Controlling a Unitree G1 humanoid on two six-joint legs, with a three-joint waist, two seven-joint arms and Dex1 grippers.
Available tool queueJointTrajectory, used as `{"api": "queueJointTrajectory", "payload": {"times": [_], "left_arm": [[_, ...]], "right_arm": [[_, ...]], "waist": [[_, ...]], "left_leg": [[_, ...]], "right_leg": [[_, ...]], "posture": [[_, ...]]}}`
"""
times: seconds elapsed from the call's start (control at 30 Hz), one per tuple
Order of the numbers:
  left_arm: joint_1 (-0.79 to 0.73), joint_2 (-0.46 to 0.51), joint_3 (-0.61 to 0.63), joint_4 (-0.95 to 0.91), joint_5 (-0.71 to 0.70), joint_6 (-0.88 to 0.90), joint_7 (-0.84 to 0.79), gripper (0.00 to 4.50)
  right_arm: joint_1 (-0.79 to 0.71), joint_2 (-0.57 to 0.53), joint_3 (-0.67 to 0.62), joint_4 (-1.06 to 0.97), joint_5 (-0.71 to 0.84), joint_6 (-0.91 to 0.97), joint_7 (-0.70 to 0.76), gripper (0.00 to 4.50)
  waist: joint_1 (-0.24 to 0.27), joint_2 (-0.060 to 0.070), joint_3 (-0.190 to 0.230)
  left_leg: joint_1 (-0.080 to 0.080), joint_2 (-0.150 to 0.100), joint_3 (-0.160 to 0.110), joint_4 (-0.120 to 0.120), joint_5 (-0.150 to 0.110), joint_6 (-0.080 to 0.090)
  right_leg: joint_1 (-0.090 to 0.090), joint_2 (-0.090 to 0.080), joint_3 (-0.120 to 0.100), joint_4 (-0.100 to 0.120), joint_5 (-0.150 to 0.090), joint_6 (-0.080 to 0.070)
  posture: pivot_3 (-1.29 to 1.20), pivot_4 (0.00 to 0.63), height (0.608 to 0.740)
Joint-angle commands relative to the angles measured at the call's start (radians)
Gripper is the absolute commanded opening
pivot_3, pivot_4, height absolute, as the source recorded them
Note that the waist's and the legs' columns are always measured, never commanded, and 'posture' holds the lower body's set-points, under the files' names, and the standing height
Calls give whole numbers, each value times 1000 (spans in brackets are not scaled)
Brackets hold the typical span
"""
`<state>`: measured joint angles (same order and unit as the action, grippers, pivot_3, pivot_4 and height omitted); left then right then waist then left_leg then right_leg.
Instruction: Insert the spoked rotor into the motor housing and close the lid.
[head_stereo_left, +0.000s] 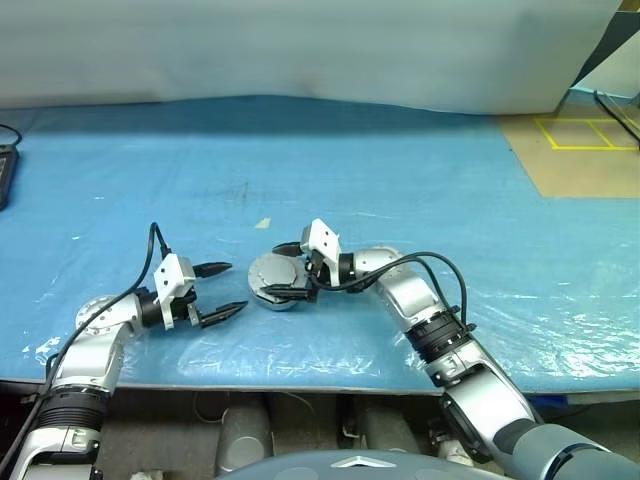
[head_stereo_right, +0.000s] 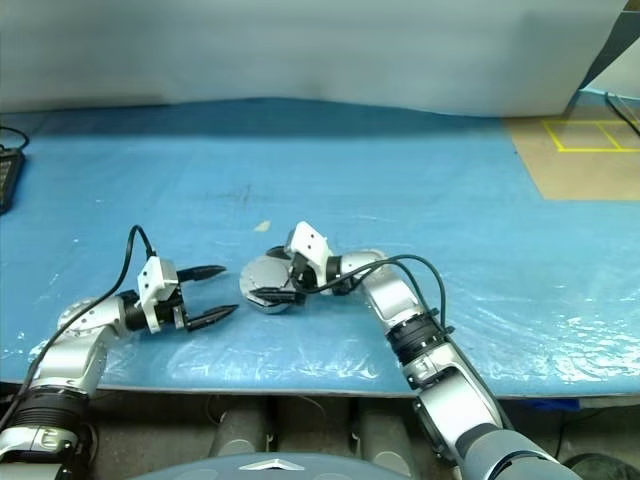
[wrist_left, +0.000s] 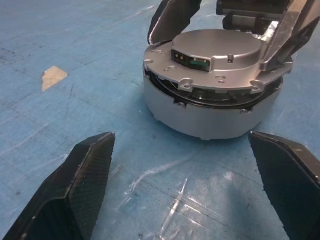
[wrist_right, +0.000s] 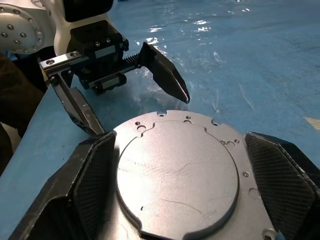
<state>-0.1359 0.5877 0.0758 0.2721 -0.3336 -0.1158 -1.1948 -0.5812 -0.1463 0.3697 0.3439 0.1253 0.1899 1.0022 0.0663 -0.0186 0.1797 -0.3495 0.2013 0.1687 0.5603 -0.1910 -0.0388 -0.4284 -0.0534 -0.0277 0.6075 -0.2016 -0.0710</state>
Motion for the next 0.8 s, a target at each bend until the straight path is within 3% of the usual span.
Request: {"api": "queueJointTrajectory", "payload": {"times": [0.03, 0.07, 0.7, 0.8], "left_arm": [[-1, 18, 19, -33, -15, 4, 5, 4500], [-3, 18, 19, -32, -14, 3, 6, 4500], [3, 23, 17, -53, -12, 21, 18, 4500], [3, 24, 16, -54, -11, 22, 20, 4500]], "right_arm": [[10, 1, 28, 47, -38, -19, -2, 3207], [12, -3, 35, 53, -45, -32, 3, 2975], [36, -27, 84, 78, -105, -21, -14, 2983], [31, -24, 92, 91, -118, -7, -21, 2983]], "waist": [[0, 0, 0], [0, 0, 0], [0, 0, 0], [0, 0, 0]], "left_leg": [[0, 0, 0, 0, 0, 0], [0, 0, 0, 0, 0, 0], [5, 0, 0, 0, 0, 0], [7, 0, 0, 0, 0, 0]], "right_leg": [[0, 0, 0, 0, 0, 0], [0, 0, 0, 0, 0, 0], [5, 0, 0, 0, 0, 0], [7, 0, 0, 0, -4, 6]], "posture": [[0, 150, 740], [0, 150, 740], [0, 150, 740], [0, 150, 740]]}}
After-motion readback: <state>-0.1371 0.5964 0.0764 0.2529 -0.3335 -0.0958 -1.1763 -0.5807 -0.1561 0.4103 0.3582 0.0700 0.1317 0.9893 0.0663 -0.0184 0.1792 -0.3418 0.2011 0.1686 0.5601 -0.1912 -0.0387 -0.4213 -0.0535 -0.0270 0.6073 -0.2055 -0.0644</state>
